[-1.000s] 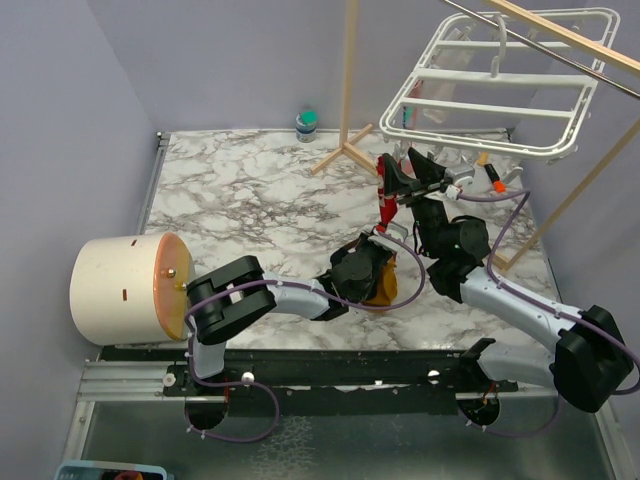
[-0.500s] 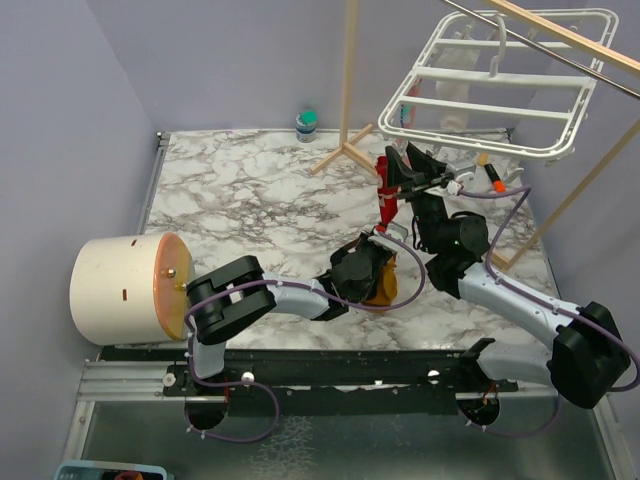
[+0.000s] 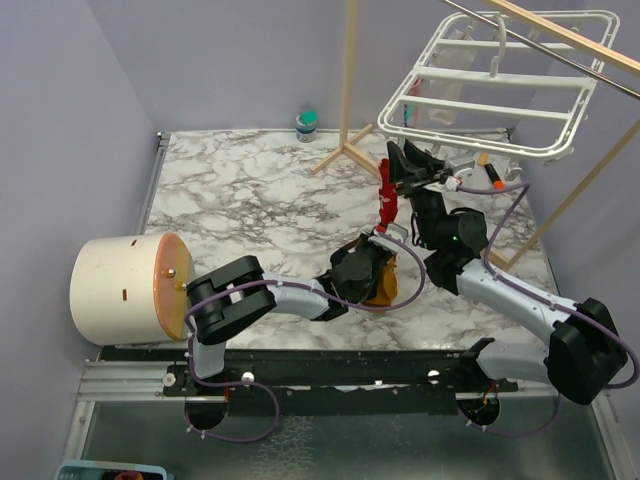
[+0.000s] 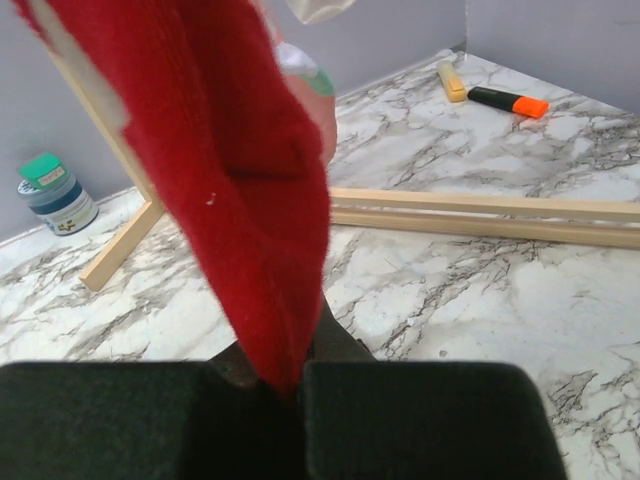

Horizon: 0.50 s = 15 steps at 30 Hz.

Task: Remove the socks clipped to the hanger

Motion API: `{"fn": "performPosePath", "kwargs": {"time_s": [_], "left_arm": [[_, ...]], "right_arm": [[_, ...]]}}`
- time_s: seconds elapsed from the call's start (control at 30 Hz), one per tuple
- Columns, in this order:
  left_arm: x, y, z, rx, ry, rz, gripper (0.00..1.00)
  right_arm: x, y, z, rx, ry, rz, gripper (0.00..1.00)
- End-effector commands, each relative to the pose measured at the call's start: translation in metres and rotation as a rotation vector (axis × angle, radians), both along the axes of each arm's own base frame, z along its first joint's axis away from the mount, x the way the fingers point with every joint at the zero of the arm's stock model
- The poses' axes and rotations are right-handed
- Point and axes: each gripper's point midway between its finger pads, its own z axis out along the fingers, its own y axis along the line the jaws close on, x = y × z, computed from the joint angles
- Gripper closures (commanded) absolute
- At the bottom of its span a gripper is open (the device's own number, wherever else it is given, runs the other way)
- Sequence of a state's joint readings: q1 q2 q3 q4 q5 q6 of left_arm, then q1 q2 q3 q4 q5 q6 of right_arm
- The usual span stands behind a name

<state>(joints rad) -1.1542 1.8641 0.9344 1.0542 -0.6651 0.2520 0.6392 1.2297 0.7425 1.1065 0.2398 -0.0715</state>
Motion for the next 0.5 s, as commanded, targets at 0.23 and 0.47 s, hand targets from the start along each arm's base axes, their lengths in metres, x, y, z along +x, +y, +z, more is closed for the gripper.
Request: {"fn": "performPosePath", "kwargs": {"time_s": [0.23, 0.47], "left_arm": [[-0.004, 0.023, 0.010, 0.046, -0.039, 0.041, 1.00], [-0.023, 0.049, 0.011, 0.059, -0.033, -0.009, 0.81]], "right_arm": [[-0.010, -0.003, 0.020, 0.015, -0.041, 0.023, 0.69], [-0.025, -0.010, 0.030, -0.006, -0.044, 0.041, 0.69]]}}
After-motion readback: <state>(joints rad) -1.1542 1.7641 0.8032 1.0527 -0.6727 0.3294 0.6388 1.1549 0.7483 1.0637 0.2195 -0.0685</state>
